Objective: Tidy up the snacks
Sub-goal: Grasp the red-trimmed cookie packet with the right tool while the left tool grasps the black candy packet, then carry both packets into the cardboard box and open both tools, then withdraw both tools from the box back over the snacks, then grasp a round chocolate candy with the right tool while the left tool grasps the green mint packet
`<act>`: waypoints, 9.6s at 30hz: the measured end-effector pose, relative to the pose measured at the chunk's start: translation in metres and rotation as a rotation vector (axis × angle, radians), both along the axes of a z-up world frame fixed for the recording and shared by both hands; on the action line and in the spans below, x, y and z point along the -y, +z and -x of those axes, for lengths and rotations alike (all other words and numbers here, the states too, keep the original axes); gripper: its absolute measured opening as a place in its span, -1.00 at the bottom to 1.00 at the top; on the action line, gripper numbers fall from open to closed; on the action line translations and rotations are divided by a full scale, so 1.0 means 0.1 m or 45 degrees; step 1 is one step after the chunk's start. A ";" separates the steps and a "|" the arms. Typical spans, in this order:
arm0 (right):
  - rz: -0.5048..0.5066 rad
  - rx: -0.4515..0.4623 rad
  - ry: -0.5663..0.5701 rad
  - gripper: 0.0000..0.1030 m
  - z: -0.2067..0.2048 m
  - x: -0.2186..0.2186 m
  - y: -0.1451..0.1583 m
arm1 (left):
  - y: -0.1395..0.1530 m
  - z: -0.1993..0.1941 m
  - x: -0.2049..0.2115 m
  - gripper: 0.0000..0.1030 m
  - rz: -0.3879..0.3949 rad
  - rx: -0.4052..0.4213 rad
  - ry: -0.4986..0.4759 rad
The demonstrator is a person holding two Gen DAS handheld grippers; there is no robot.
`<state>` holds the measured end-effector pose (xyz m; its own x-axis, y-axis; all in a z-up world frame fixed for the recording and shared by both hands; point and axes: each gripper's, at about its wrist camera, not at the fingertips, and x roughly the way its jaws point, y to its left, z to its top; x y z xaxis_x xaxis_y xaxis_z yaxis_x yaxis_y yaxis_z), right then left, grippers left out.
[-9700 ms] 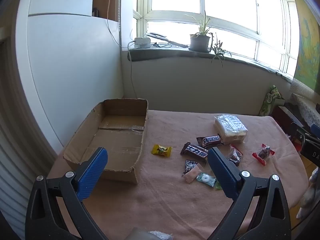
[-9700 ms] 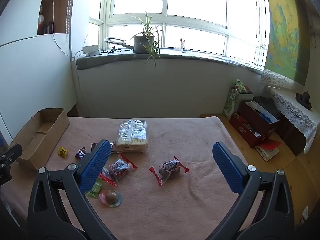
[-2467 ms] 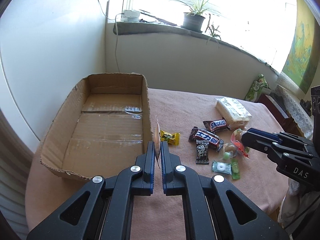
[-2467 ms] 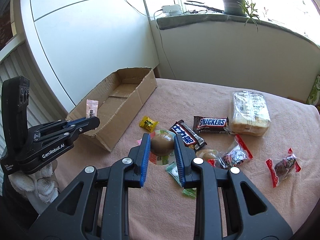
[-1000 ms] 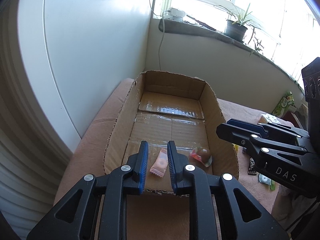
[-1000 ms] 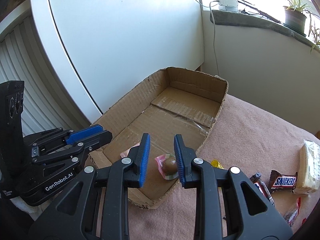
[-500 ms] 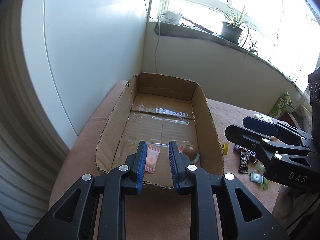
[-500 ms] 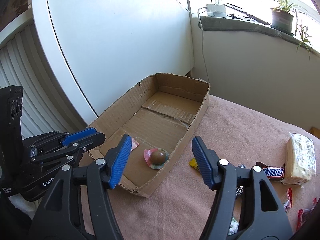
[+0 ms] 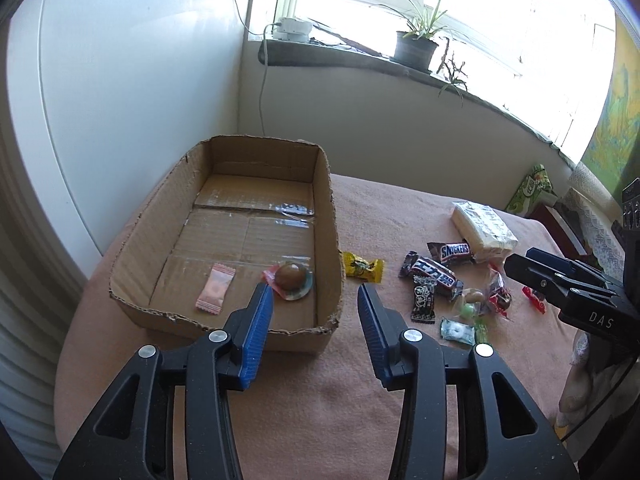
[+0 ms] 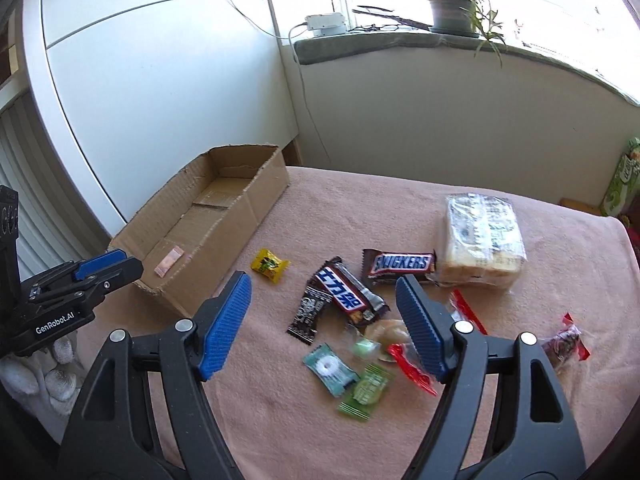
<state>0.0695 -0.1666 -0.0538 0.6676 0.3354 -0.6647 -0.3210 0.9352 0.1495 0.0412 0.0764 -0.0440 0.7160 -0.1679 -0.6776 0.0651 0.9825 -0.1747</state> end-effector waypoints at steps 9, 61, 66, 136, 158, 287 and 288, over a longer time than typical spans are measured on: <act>0.027 -0.077 -0.174 0.50 0.19 0.83 -0.20 | -0.23 -0.03 0.58 -0.17 0.029 -0.095 -0.180; -0.070 -0.369 -0.180 -0.32 -0.51 0.70 -0.85 | -0.69 -0.68 1.13 -0.57 -0.003 -0.246 -0.280; -0.090 -0.363 -0.190 -0.32 -0.48 0.76 -0.84 | -0.64 -0.65 1.09 -0.57 0.008 -0.232 -0.275; -0.037 -0.121 0.304 -0.32 -0.94 -1.42 -0.12 | -0.03 -0.47 -0.66 -0.57 -0.008 -0.025 0.129; -0.024 -0.181 0.366 -0.32 -1.15 -1.70 -0.25 | -0.08 -0.56 -0.74 -0.57 -0.014 -0.041 0.157; 0.146 -0.233 0.049 -0.46 -0.44 0.50 -0.83 | -0.64 -0.24 1.28 -0.33 -0.103 -0.181 -0.378; 0.140 -0.232 0.043 -0.46 -0.43 0.52 -0.82 | -0.63 -0.23 1.28 -0.33 -0.100 -0.179 -0.377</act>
<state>0.1128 -0.2182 -0.1362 0.5225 0.2742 -0.8073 -0.3295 0.9383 0.1054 0.0645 -0.0516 -0.1070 0.5426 -0.2982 -0.7853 0.3302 0.9353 -0.1269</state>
